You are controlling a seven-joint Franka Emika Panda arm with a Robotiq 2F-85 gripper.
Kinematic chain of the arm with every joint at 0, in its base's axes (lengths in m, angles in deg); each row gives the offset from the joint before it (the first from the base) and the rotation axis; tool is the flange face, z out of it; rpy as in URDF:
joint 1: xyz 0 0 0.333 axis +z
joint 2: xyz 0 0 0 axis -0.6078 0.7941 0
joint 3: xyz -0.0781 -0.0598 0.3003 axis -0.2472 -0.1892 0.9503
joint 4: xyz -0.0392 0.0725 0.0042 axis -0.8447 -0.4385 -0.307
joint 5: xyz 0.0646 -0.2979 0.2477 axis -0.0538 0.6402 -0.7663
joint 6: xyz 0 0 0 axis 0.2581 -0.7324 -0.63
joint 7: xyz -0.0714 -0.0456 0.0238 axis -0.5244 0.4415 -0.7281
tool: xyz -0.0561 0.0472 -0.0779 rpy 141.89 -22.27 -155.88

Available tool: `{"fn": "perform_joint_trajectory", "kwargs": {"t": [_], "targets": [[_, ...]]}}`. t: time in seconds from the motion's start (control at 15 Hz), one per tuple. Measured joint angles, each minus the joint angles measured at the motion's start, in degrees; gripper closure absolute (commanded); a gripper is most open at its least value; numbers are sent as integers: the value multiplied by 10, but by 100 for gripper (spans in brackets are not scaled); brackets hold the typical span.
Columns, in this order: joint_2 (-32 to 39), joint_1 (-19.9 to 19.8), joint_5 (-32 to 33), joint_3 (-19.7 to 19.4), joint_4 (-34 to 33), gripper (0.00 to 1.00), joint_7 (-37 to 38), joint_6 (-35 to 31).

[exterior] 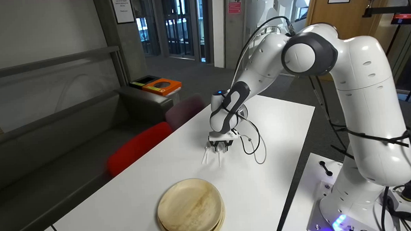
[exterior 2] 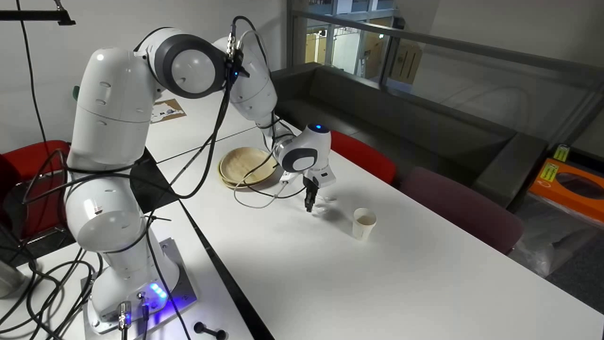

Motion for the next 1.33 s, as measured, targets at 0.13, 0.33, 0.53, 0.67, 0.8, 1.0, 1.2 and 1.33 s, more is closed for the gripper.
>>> {"fn": "perform_joint_trajectory", "kwargs": {"t": [0.13, 0.33, 0.53, 0.67, 0.8, 1.0, 1.2, 1.33], "targets": [[1, -2, 0, 0, 2, 53, 0, 0], [5, -2, 0, 0, 2, 52, 0, 0], [13, -2, 0, 0, 2, 52, 0, 0], [16, -2, 0, 0, 2, 53, 0, 0], [16, -2, 0, 0, 1, 53, 0, 0], [16, -2, 0, 0, 1, 53, 0, 0], [16, -2, 0, 0, 0, 55, 0, 0], [16, -2, 0, 0, 0, 55, 0, 0]]}}
